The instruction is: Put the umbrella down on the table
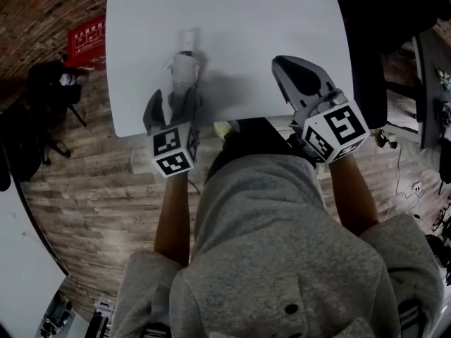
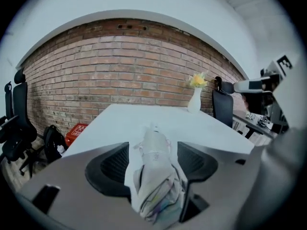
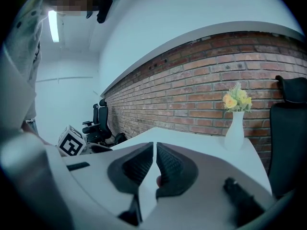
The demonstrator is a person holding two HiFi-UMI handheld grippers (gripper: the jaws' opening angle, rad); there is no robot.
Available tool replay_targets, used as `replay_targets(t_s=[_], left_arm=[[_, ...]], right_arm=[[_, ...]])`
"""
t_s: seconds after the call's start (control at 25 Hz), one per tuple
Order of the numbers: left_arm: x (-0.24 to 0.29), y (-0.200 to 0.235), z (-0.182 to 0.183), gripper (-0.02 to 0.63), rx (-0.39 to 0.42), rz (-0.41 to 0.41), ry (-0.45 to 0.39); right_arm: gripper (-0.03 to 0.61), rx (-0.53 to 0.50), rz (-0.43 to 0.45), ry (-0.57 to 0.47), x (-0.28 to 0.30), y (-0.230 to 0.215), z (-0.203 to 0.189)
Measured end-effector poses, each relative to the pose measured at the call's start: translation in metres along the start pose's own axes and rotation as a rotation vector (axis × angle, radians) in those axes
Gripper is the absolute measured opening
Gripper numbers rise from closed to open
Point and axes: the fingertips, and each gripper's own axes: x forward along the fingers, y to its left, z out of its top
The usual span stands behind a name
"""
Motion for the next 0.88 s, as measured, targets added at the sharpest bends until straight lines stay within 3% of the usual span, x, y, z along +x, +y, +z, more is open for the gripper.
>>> replay_targets(t_s=[0.36,0.6,0.88], left_arm=[[-0.058,-0.01,0.054,0.305,0.044,0.008,-0.158],[-0.096,-0.014,0.081,0.155,0.111,0.063,-0.252],[-0.111,-0.002,0.088,0.035,0.084,0.142,-0.276]], right_arm=[[0.035,-0.015,0.006,-0.065,-0.008,0.014,0.019],[0.035,-0.011,-0.008,-0.088,-0.018,0.01,0.028],[0.035,-0.012,0.011,-0.106,-0.015,0.011,0.032]])
